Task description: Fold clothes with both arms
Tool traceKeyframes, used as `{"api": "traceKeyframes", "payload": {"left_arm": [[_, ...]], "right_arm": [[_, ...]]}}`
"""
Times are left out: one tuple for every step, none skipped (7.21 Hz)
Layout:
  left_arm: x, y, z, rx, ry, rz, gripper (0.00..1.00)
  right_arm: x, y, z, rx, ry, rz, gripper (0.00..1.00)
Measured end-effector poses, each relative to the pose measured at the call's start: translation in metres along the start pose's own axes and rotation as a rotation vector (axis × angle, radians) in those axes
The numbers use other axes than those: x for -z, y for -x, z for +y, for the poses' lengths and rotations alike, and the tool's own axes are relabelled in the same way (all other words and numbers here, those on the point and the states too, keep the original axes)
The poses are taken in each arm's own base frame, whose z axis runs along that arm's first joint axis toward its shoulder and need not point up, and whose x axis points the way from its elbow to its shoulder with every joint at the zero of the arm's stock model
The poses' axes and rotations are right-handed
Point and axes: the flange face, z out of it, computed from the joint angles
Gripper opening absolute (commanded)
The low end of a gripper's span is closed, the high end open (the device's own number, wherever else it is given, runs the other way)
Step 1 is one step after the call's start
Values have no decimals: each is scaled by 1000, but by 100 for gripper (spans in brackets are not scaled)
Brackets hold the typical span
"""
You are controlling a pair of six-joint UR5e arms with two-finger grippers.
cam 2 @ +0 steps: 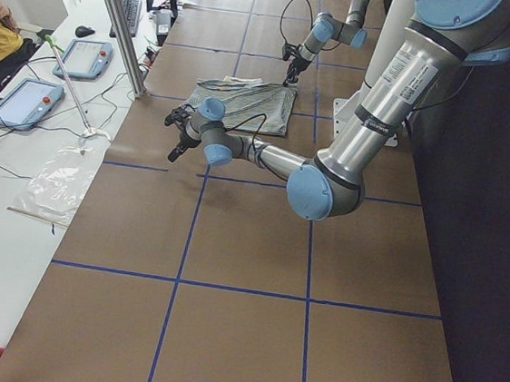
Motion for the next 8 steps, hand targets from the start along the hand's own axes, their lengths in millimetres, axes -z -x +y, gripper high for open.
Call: {"api": "traceKeyframes", "payload": {"left_arm": [[1,0,0,0,-1,0,100],[1,0,0,1,-1,1,100],[1,0,0,0,-1,1,100],[1,-1,0,0,-1,2,100],[1,-1,0,0,-1,2,100],[1,-1,0,0,-1,2,100],[1,-1,0,0,-1,2,100],[1,-1,0,0,-1,2,100]], "right_arm": [[0,4,9,-31,-6,1,99],[1,6,15,-49,-10,1,100],[1,7,16,-53,-10,-2,100],[3,8,10,-42,-13,-7,100],[5,6,-6,-21,-28,-10,100],[8,3,-33,-12,-40,-15,100],[12,2,-63,-10,-43,-25,100],[11,5,-93,-8,-41,-30,100]]}}
